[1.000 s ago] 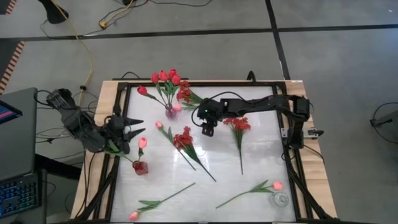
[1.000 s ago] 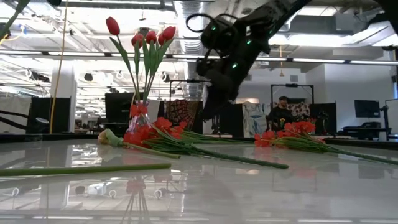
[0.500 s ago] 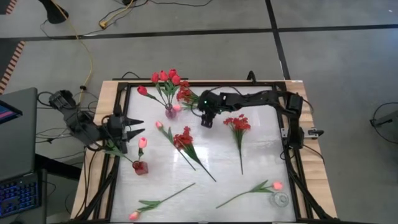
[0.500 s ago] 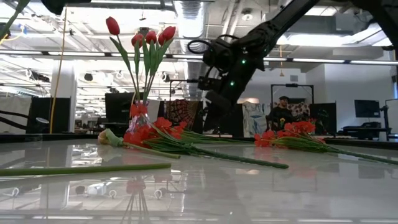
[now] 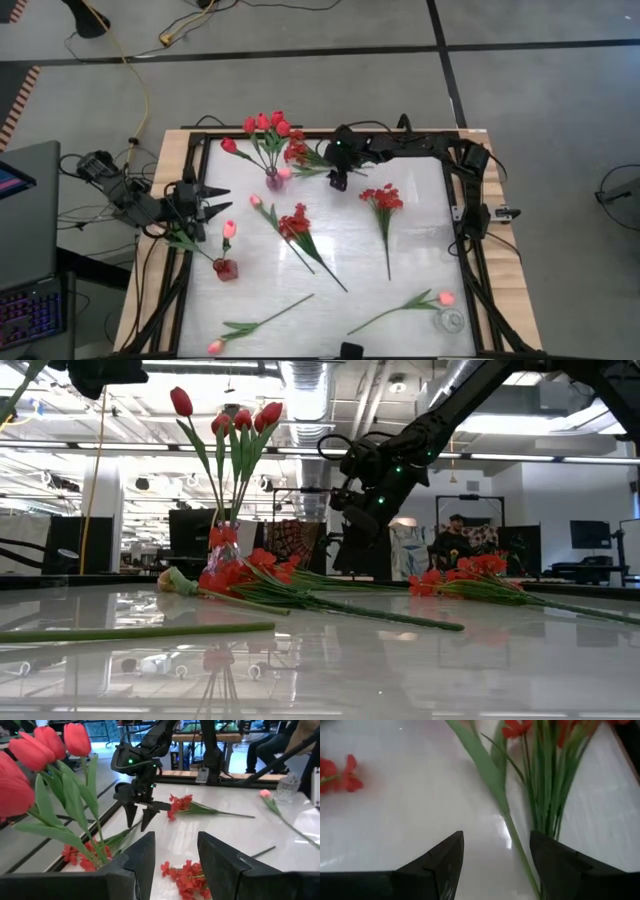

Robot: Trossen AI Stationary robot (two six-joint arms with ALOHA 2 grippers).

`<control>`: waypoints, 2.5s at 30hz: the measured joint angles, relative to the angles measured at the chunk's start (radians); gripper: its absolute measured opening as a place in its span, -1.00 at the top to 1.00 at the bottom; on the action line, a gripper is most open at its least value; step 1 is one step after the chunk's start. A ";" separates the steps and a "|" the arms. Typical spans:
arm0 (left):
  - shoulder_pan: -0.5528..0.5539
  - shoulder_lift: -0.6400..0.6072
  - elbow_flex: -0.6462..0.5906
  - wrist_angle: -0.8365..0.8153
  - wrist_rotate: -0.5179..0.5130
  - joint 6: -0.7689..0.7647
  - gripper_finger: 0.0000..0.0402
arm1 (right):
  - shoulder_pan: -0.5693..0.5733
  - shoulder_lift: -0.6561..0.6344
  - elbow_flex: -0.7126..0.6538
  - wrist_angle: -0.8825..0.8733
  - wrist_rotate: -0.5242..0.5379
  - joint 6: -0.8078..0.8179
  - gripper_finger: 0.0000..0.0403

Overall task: Sort flowers into vase by color
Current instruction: Put the pink tulip into the red vase

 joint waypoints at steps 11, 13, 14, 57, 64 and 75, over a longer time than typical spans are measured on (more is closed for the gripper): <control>0.014 0.000 0.000 0.039 0.035 0.048 0.32 | 0.002 0.000 0.000 0.004 -0.058 -0.084 -0.27; 0.014 0.000 0.000 0.039 0.035 0.048 0.32 | -0.003 0.000 0.000 0.012 -0.059 -0.084 -0.27; 0.014 0.000 0.000 0.039 0.035 0.048 0.32 | -0.005 0.000 0.000 0.011 -0.059 -0.084 -0.27; 0.014 0.000 0.001 0.042 0.044 0.066 0.32 | -0.021 0.095 0.032 -0.086 0.079 -0.117 -0.14; 0.014 0.000 0.001 0.052 0.040 0.078 0.32 | -0.018 0.095 0.034 -0.118 0.076 -0.094 0.31; 0.014 0.000 0.001 0.104 0.062 0.124 0.32 | -0.016 0.081 0.031 -0.141 0.048 -0.018 0.90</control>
